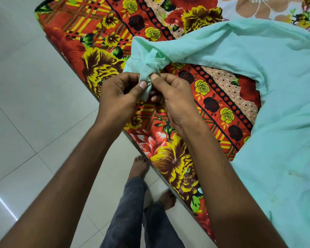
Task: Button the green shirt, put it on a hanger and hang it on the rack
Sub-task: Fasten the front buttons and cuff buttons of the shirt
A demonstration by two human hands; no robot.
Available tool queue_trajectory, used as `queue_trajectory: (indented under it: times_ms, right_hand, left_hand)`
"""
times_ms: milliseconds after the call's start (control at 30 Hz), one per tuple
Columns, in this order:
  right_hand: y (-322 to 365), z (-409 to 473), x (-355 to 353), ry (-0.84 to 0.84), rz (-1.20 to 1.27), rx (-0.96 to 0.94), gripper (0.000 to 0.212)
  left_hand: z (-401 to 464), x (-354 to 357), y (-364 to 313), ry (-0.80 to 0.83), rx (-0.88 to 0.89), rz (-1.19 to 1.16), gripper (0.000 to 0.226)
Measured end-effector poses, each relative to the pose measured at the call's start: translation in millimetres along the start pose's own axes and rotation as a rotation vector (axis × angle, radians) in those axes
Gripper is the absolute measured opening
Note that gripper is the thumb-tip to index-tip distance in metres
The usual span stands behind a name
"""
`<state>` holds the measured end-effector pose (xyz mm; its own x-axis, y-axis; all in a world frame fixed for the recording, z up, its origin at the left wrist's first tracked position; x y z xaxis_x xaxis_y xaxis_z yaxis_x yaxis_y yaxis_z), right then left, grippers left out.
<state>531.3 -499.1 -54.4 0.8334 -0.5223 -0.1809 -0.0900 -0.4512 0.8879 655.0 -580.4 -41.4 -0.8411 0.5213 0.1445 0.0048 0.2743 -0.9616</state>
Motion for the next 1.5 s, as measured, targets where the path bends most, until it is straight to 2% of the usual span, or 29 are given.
queue_trajectory:
  times_ms: [133, 300, 400, 600, 733, 867, 1033, 1500]
  right_hand:
    - [0, -1, 1, 0.048, -0.019, -0.021, 0.020]
    - [5, -8, -8, -0.077, -0.029, -0.094, 0.014]
    - [10, -11, -14, -0.097, -0.065, -0.155, 0.013]
    - [17, -3, -18, 0.011, -0.302, -0.201, 0.010]
    - [20, 0, -12, 0.086, -0.472, -0.216, 0.016]
    - [15, 2, -3, 0.116, -0.314, -0.159, 0.023]
    - [11, 0, 7, 0.178, -0.070, -0.098, 0.020]
    - [9, 3, 10, 0.183, 0.054, -0.009, 0.021]
  left_hand:
    - [-2, 0, 1, 0.004, -0.014, -0.035, 0.013]
    - [-2, 0, 0, -0.043, -0.023, -0.034, 0.013]
    - [0, 2, -1, -0.020, -0.005, 0.034, 0.012]
    - [-2, 5, 1, 0.005, 0.042, 0.182, 0.011]
    - [-4, 4, 0, -0.025, 0.061, 0.165, 0.012]
    - [-6, 4, -3, -0.069, 0.090, 0.120, 0.015]
    - [-6, 4, -6, -0.081, 0.096, 0.122, 0.017]
    - [-13, 8, -11, -0.040, 0.177, 0.180, 0.010]
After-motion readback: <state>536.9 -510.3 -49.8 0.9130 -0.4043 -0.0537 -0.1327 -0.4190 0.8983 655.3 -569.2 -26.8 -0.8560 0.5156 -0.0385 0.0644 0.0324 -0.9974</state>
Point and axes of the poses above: each hand's wrist, its own z-axis towards the middle knuckle, its own x-axis out of the palm, y = z × x, the point moved 7 cm from there along z, towards the middle knuckle, and after that the axes turned 15 degrees about -z, right-handed, at the moved point
